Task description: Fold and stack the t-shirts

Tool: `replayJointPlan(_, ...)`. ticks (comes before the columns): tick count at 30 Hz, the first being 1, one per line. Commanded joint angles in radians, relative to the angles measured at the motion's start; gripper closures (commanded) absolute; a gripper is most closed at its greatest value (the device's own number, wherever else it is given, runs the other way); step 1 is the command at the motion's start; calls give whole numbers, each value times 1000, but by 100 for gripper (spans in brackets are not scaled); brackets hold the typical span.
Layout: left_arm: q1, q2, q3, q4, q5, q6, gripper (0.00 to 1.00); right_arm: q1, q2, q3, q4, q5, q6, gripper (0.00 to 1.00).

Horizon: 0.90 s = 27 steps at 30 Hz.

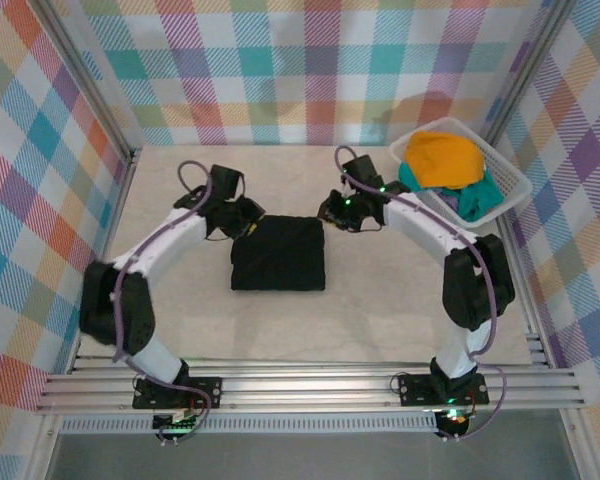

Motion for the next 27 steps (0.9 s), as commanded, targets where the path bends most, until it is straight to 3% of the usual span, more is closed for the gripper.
replayJointPlan(1, 10, 136, 33, -9, 20, 5, 69, 48, 83, -56, 99, -74, 70, 83)
replayJointPlan(9, 128, 386, 180, -93, -48, 153, 71, 39, 251, -93, 31, -77, 93, 83)
replayJointPlan(16, 207, 389, 183, 28, 0, 208, 68, 37, 238, -132, 24, -37, 74, 82)
replayJointPlan(19, 210, 305, 190, 5, -12, 205, 65, 37, 201, -130, 90, -58, 18, 76)
replayJointPlan(23, 161, 77, 142, -133, -167, 178, 53, 37, 63, -139, 107, 3, -48, 63)
replayJointPlan(25, 102, -99, 19, -172, -213, 71, 45, 27, -29, -159, 98, 29, -58, 55)
replayJointPlan(27, 22, -259, -206, -104, -155, -144, 44, 22, -109, -188, 86, 39, -44, 47)
